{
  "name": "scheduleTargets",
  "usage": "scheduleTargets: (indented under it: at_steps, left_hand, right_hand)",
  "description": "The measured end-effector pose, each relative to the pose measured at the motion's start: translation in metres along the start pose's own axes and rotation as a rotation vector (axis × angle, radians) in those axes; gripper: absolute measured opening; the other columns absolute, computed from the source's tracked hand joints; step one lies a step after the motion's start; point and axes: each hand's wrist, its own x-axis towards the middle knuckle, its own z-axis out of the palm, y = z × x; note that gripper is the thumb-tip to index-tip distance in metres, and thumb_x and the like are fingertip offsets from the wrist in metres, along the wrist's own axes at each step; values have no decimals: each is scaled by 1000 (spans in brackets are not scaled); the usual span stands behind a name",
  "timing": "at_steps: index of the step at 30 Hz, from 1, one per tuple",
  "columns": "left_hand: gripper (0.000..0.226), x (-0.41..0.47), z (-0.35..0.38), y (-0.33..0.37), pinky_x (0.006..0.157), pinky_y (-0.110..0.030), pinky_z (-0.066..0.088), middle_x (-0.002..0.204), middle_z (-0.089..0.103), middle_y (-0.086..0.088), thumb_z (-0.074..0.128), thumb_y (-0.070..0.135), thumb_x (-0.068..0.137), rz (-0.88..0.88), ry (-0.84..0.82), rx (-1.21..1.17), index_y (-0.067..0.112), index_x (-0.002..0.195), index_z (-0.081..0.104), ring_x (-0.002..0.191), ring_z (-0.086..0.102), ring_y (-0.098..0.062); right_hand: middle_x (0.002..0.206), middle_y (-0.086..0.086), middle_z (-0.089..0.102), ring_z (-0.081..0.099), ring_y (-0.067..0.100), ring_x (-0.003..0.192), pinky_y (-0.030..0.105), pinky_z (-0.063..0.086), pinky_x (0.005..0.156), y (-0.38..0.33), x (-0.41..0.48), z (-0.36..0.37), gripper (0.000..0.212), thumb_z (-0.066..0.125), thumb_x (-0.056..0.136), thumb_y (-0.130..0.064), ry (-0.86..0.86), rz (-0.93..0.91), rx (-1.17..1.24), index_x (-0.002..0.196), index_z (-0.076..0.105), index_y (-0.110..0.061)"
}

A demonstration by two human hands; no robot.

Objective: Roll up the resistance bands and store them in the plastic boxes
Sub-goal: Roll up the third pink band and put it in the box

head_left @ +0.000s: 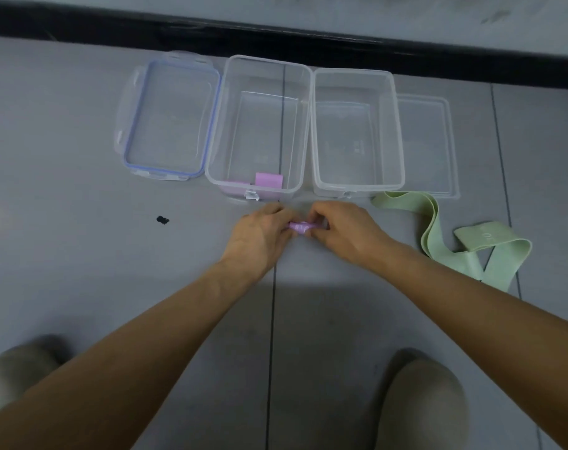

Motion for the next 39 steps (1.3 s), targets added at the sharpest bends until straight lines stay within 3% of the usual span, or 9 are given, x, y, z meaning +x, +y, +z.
scheduleTargets:
  at_steps: [3,7,12,18,23,34,37,39]
  left_hand:
    - [27,1,-31,-8,66,-36,53,95,68,0,58,38,87,51,61,-6,22,104,73,83,66,-25]
    - [22,13,-81,-18,68,-29,47,96,68,3,64,36,88,59,126,-8,23,103,73,81,63,-18]
    - [18,41,-113,-45,68,-26,39,94,68,4,65,31,88,-29,162,58,26,103,72,79,60,-18]
    - [51,39,-107,-66,75,-35,50,119,56,2,71,35,84,-228,255,21,27,132,57,76,62,-20]
    - [72,23,-88,-71,82,-35,50,127,52,3,72,49,80,-326,167,-78,27,143,46,82,60,-19]
    - [72,20,-80,-73,76,-25,42,126,53,5,71,47,82,-342,188,-98,27,145,44,84,56,-15]
    - [72,20,-80,-71,78,-29,46,126,53,5,70,49,82,-358,189,-91,28,145,43,85,58,-16]
    - [72,19,-80,-68,81,-32,49,125,53,5,71,49,81,-364,192,-90,28,144,44,85,59,-18]
  right_hand:
    - [95,-11,66,60,14,82,32,49,72,-24,6,-22,32,60,89,-56,-10,-78,4,108,67,-32]
    - [88,-25,59,53,-1,72,18,43,67,-61,26,-50,35,57,89,-60,20,-141,13,105,70,-31]
    - [89,-14,64,61,9,86,24,42,71,-94,78,-70,23,69,88,-42,-13,-124,10,106,72,-28]
    - [97,-3,72,66,18,90,36,54,85,-96,129,-55,21,66,90,-38,-21,-10,-37,102,73,-22]
    - [101,-2,72,66,19,91,33,52,82,-85,148,-27,15,67,91,-34,-49,25,-99,102,72,-25]
    - [95,-5,70,65,14,85,27,46,75,-86,163,-10,15,71,89,-30,-181,57,-34,103,71,-25]
    - [92,-6,71,69,12,79,31,54,81,-85,160,-8,12,72,88,-28,-199,57,22,99,70,-27]
    - [96,-7,70,66,13,86,30,51,82,-83,158,-9,14,72,87,-30,-218,47,11,101,71,-28]
